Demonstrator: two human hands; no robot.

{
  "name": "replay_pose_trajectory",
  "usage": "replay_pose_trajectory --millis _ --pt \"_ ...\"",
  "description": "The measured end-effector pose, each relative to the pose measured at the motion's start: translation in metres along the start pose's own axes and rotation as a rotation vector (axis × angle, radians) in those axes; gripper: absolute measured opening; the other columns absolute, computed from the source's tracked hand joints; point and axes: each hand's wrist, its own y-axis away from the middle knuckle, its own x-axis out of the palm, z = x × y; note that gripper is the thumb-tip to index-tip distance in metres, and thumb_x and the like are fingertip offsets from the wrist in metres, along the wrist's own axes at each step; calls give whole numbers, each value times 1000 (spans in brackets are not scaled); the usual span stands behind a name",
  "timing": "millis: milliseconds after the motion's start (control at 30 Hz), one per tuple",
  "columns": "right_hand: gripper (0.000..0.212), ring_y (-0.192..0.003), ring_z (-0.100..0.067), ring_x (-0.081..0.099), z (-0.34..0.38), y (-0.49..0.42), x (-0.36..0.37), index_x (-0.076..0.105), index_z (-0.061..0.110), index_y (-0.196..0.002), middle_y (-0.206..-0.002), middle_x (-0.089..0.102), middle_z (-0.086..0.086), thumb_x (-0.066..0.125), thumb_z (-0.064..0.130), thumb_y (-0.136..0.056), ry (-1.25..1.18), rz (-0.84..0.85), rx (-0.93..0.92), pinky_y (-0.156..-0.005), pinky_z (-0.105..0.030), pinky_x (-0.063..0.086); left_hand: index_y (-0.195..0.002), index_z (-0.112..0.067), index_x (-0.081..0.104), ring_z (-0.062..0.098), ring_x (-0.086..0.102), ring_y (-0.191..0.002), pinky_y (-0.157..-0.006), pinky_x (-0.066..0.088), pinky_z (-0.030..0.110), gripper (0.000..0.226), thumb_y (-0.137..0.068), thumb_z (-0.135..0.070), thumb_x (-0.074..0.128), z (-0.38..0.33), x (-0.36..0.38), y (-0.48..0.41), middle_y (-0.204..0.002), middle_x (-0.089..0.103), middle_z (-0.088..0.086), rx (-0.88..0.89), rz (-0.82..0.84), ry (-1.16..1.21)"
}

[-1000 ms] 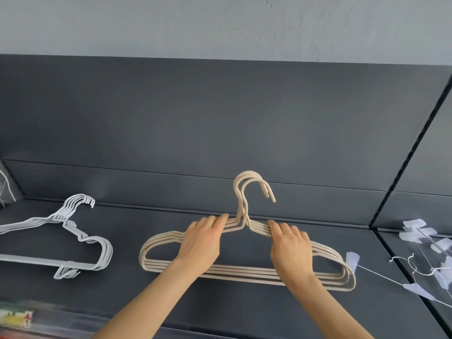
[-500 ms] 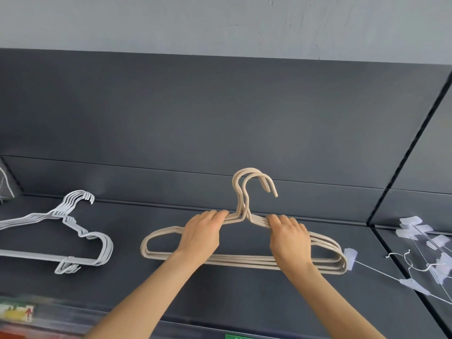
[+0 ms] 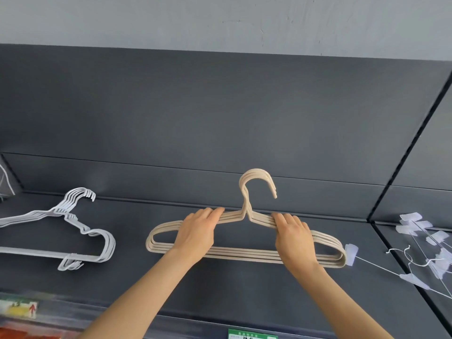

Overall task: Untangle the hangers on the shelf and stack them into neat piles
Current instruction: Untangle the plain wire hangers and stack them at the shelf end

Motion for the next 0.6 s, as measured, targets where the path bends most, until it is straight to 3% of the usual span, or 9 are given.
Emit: replay_pose_trajectory --millis 100,167,267,367,433,500,600 --pt "35 -89 -24 51 -1 -2 -4 51 15 -113 -98 59 -1 40 0 -84 1 60 -22 -68 -27 26 -135 -21 39 20 57 -99 -80 45 32 52 -88 -1 47 8 -3 3 -116 60 1 -48 27 -33" --pt "34 -89 -25 53 -4 -6 -8 51 15 -112 -98 61 -3 39 -1 -84 -25 115 -48 -67 -28 29 -132 -21 39 18 57 -81 -65 45 30 47 -89 -2 46 11 -7 2 -104 62 1 -98 61 14" --pt "27 -79 -29 54 -10 -18 -13 49 13 -107 -88 59 -5 37 0 -88 -63 239 -39 -62 -32 36 -120 -21 40 9 41 -52 -43 26 23 28 -95 -9 40 14 -10 -6 -71 48 -7 -124 138 32" --pt "16 -66 -28 46 -13 -27 -10 46 13 -94 -71 48 -2 34 3 -91 -72 355 -4 -55 -31 34 -111 -17 51 15 46 -59 -48 31 27 20 -99 -17 35 16 -12 -16 -76 50 -5 -96 201 70" --pt "14 -65 -28 45 -14 -29 -2 40 14 -86 -67 45 -2 34 4 -93 -84 403 26 -51 -30 32 -105 -12 57 24 55 -75 -61 42 36 21 -98 -13 37 15 -8 -22 -89 55 3 -83 250 59" --pt "14 -68 -27 46 -15 -29 10 45 12 -89 -76 47 -4 35 3 -93 -87 414 59 -56 -31 34 -100 -10 59 26 56 -78 -66 45 36 19 -96 -8 40 15 2 -25 -94 52 6 -104 290 30" --pt "25 -79 -27 49 -13 -29 26 54 10 -105 -89 44 -5 35 2 -91 -92 389 107 -61 -32 36 -98 -9 60 20 44 -71 -61 39 33 19 -96 -7 41 17 20 -30 -89 42 2 -132 311 -1"
